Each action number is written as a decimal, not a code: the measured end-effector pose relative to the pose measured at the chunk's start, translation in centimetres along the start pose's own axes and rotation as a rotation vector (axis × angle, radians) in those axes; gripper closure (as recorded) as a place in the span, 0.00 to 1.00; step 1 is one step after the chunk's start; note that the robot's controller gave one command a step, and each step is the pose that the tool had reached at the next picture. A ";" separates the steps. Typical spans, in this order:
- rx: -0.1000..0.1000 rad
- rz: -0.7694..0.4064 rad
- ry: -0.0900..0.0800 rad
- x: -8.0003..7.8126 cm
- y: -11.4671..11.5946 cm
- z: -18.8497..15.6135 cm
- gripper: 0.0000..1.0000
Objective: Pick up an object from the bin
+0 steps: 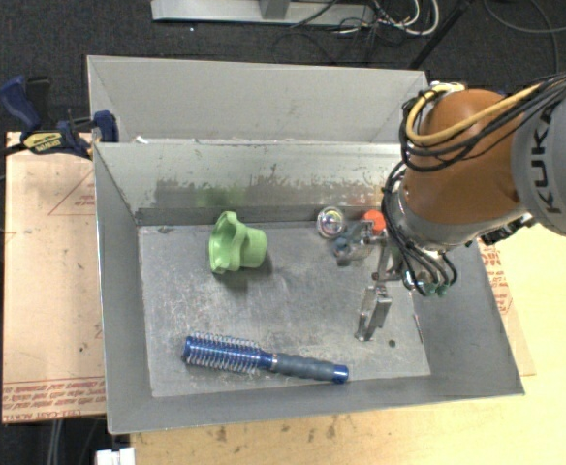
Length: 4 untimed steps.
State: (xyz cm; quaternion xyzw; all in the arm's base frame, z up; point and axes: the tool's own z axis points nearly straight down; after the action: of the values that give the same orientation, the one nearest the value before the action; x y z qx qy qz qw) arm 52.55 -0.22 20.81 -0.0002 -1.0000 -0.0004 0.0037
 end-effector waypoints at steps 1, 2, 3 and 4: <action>-0.001 -0.125 -0.013 2.7 7.5 13.0 0.00; 0.000 -0.025 -0.029 3.8 12.0 13.1 0.00; -0.003 -0.025 -0.022 4.0 12.1 13.4 1.00; 0.000 -0.050 -0.015 3.8 10.2 2.4 1.00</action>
Offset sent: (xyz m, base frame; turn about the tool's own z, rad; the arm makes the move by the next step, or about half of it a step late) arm -0.0284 0.0726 -0.1278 -0.1209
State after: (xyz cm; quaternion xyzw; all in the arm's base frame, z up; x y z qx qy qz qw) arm 48.78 10.02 18.44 0.0246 -0.9997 -0.0007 -0.0038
